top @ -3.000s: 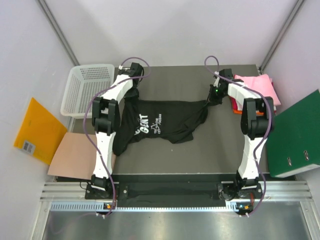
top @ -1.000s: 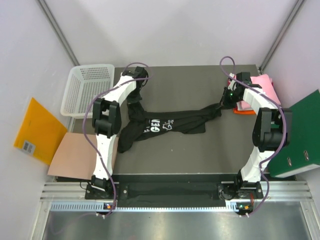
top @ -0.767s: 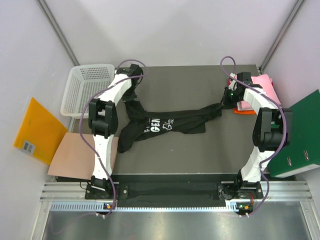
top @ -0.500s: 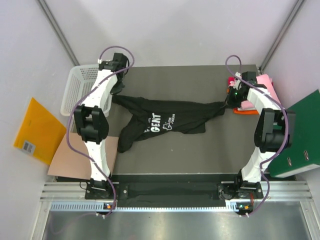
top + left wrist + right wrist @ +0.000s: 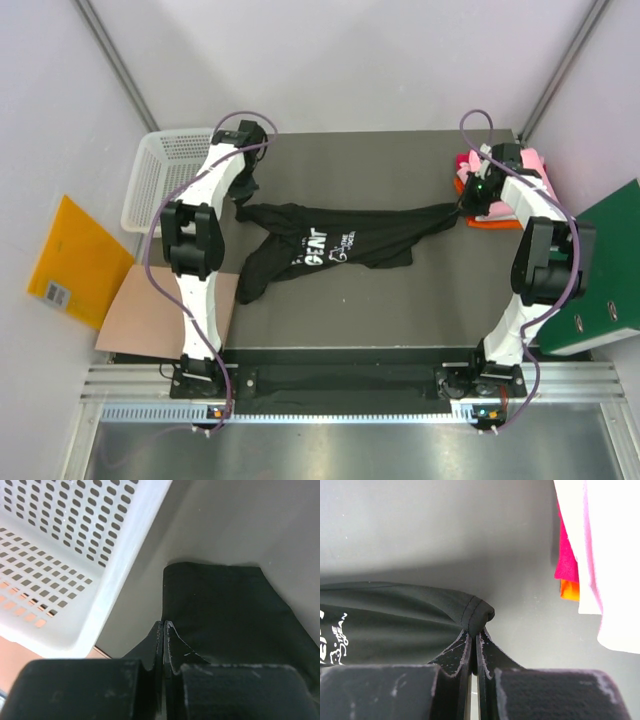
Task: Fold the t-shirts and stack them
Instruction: Flatten out the tshirt
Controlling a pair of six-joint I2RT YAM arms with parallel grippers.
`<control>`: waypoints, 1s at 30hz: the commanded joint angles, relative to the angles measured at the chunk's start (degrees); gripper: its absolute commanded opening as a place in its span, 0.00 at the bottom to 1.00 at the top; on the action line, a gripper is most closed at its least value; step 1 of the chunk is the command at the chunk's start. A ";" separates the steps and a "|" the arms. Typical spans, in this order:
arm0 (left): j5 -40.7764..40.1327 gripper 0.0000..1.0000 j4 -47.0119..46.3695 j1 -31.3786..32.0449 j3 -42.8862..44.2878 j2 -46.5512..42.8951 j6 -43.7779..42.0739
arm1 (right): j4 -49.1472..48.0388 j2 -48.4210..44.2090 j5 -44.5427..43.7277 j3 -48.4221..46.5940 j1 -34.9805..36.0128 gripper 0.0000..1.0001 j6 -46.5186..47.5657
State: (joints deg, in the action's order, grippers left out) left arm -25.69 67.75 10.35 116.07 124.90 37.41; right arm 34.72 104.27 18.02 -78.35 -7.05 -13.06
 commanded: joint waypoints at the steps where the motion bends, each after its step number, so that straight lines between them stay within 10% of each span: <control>1: 2.73 0.00 0.29 0.28 0.29 -1.85 0.12 | -1.76 -3.11 -0.97 0.12 -1.04 0.00 0.40; 14: 18.31 0.00 -15.89 16.44 -15.24 -20.38 -13.06 | -2.20 -1.97 0.08 1.44 -1.04 0.00 -0.04; 25: 14.62 0.00 -5.44 22.17 -40.12 -27.69 -1.11 | -1.94 -0.65 1.05 1.71 -1.04 0.00 -0.12; 26: 14.53 0.04 -5.26 22.34 -40.92 -28.22 -1.20 | -1.94 -0.21 1.23 1.71 -1.04 0.00 -0.12; 27: 13.92 0.37 -5.34 22.78 -41.53 -28.92 -1.37 | -1.94 -0.03 1.49 1.62 -1.04 0.00 -0.21; 30: 11.03 0.86 -6.22 22.96 -40.49 -32.96 -1.20 | -2.11 0.67 2.19 1.27 -0.95 0.00 -0.30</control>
State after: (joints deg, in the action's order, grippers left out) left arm -10.46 60.93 32.71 74.04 99.57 33.87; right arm 34.09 104.47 18.70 -76.79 -7.05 -13.13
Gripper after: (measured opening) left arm 0.581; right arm 0.011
